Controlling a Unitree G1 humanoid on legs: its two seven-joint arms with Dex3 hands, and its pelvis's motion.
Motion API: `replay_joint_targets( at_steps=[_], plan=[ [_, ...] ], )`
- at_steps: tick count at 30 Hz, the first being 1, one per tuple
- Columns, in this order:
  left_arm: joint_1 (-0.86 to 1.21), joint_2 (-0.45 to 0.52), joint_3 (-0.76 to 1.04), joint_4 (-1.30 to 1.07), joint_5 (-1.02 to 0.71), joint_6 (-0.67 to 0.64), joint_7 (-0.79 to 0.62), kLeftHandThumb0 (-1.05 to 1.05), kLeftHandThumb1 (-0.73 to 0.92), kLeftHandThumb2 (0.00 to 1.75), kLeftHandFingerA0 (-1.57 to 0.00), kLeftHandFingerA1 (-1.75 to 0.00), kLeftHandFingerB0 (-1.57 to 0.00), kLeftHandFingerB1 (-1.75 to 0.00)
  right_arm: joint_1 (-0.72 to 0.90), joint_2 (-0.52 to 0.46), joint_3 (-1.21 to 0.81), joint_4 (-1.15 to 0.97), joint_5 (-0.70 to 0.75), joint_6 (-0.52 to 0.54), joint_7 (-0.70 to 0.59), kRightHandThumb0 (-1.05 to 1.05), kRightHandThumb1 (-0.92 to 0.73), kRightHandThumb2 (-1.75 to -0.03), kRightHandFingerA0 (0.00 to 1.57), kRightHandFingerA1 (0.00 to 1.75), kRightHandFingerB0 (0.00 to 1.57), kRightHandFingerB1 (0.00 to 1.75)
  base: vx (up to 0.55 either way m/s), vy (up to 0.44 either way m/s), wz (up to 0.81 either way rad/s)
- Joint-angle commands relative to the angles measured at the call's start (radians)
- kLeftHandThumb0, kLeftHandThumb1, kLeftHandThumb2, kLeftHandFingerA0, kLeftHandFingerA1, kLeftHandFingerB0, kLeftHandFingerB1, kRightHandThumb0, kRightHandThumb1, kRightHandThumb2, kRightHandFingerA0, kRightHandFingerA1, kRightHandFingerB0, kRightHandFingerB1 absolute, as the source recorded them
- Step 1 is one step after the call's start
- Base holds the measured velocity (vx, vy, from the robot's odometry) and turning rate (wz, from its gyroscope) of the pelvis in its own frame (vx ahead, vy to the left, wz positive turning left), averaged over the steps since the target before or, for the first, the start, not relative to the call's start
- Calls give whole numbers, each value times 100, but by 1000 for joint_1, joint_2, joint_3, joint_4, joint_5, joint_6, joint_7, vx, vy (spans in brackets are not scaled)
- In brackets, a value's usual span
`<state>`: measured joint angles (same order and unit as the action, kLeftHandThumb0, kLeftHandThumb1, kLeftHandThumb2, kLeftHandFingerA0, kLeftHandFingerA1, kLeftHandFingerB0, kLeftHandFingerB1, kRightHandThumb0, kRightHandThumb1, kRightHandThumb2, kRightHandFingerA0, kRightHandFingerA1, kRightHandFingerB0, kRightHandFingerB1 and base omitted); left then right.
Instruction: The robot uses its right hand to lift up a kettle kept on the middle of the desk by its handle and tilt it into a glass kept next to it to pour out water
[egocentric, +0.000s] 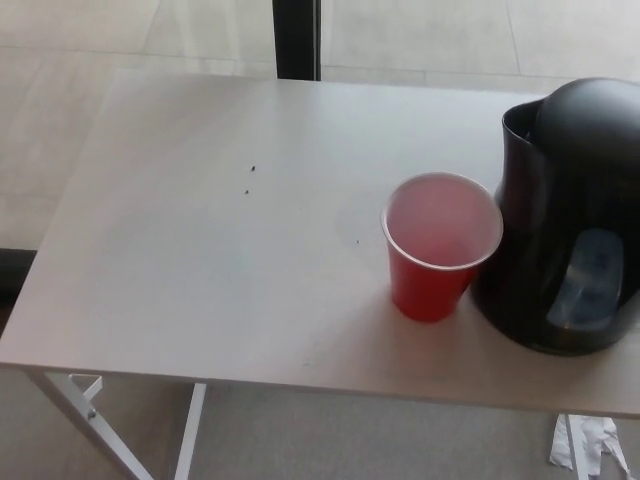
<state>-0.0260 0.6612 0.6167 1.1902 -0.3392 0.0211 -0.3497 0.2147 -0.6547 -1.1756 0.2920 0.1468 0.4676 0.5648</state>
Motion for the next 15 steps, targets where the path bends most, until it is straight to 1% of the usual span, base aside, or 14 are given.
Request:
replay_joint_targets(
  at_steps=[1,2,3,4,5,6,7,8,9,10,11,12,13,15],
  plan=[
    [19,0,-20,4,16,-29,16,-105,41,125,-121,-122,-85,-164,-180,81,-267,517,189,-116,-559,-71,-64,-80,38,117,0,24,0,0,0],
    [20,2,-21,3,17,-31,15,-105,41,125,-121,-122,-85,-164,-182,89,-255,519,178,-117,-557,-71,-64,-80,38,117,0,24,0,0,0],
    [19,-1,-25,4,19,-28,16,-105,40,126,-122,-123,-85,-165,-164,97,-221,526,153,-121,-535,-61,-75,-51,8,143,0,40,0,0,0],
    [17,0,-30,12,23,-20,20,-105,40,127,-117,-132,-84,-164,-149,142,-197,484,134,-137,-515,-69,-59,-77,31,105,0,15,0,0,0],
    [21,-1,-34,14,27,-20,20,-105,40,128,-115,-133,-85,-166,-130,156,-178,486,130,-179,-466,-69,-57,-74,11,89,0,11,0,0,0],
    [28,-3,-35,14,26,-21,19,-105,40,128,-115,-133,-85,-166,-123,156,-171,492,129,-198,-445,-69,-57,-74,11,89,0,11,0,0,0],
    [35,-4,-32,15,22,-21,16,-105,39,127,-113,-138,-84,-169,-105,170,-135,474,101,-213,-429,-61,-59,-73,0,70,0,14,0,0,0],
    [43,-5,-28,17,18,-20,13,-105,39,127,-113,-138,-84,-169,-79,194,-82,447,59,-235,-406,-61,-59,-73,0,70,0,14,0,0,0],
    [49,-6,-27,17,16,-21,11,-105,39,127,-113,-138,-84,-169,-77,192,-81,449,60,-238,-405,-61,-59,-73,0,70,0,14,0,0,0],
    [59,-9,-30,12,16,-18,6,-105,40,126,-111,-138,-82,-170,-57,211,-56,418,53,-252,-367,-59,-62,-69,0,77,2,20,0,0,0],
    [60,-10,-31,12,15,-18,6,-105,40,126,-111,-138,-82,-170,-55,209,-54,422,56,-257,-369,-59,-62,-69,0,77,2,20,0,0,0],
    [64,-9,-46,9,30,-25,12,-105,42,127,-110,-140,-83,-170,-39,208,-23,429,38,-279,-349,-56,-58,-76,6,76,1,18,0,0,0],
    [68,-8,-59,7,42,-36,18,-105,43,127,-110,-140,-82,-171,-24,212,3,412,26,-275,-336,-53,-66,-56,10,100,0,29,0,0,0],
    [69,-8,-64,6,42,-39,19,-105,43,127,-110,-140,-82,-171,-17,213,15,406,32,-275,-339,-53,-66,-56,10,100,0,29,0,0,0]
  ],
)
